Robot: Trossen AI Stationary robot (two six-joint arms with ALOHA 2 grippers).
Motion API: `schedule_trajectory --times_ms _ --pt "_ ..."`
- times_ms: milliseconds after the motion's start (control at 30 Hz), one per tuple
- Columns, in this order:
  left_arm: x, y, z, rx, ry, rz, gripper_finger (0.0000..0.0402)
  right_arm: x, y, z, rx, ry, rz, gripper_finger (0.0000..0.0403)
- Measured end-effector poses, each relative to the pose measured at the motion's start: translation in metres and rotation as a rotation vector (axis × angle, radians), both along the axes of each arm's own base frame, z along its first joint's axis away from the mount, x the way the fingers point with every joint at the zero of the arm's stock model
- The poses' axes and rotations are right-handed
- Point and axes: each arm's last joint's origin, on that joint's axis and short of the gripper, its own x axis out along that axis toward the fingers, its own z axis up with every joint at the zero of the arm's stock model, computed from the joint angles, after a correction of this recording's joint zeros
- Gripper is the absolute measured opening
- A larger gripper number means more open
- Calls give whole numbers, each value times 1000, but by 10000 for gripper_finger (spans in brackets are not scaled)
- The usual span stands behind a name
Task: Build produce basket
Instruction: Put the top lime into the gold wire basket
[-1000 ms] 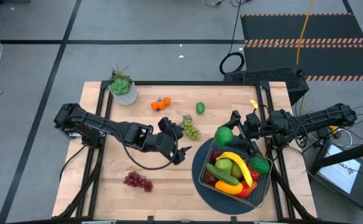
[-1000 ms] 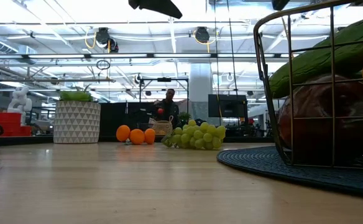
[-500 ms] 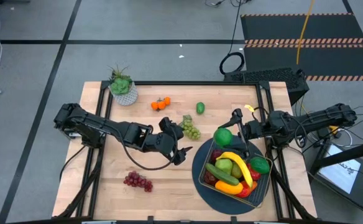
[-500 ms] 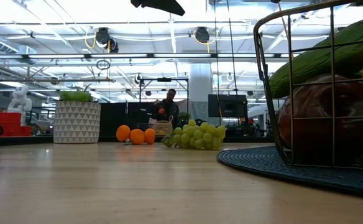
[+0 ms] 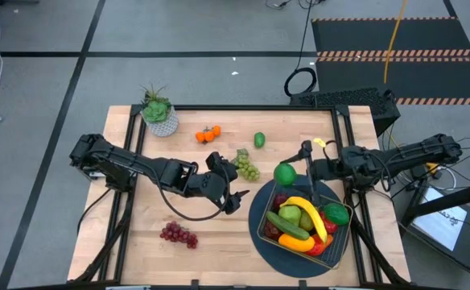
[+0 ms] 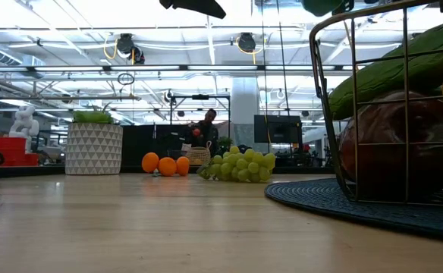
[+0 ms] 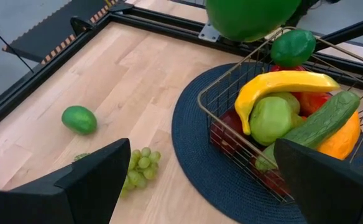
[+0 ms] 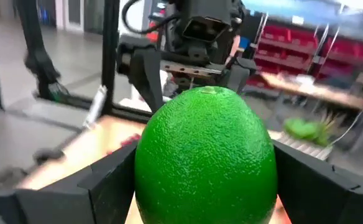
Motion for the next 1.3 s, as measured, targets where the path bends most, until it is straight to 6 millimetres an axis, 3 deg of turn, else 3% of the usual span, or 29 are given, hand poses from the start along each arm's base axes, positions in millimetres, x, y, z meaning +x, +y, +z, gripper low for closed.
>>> schedule_trajectory --times_ms 200,367,700,967,1300 --pt "0 0 0 0 0 1 397 0 0 -2 411 74 -15 320" --pt "0 0 0 0 0 0 397 -1 0 -9 563 161 -37 320" --pt "0 0 -1 3 8 0 397 -4 6 -25 610 342 -74 320" --pt "0 0 -1 9 10 -4 397 -5 17 -46 496 502 -151 322" --pt "0 0 -1 2 7 1 397 6 24 -62 407 587 -151 379"
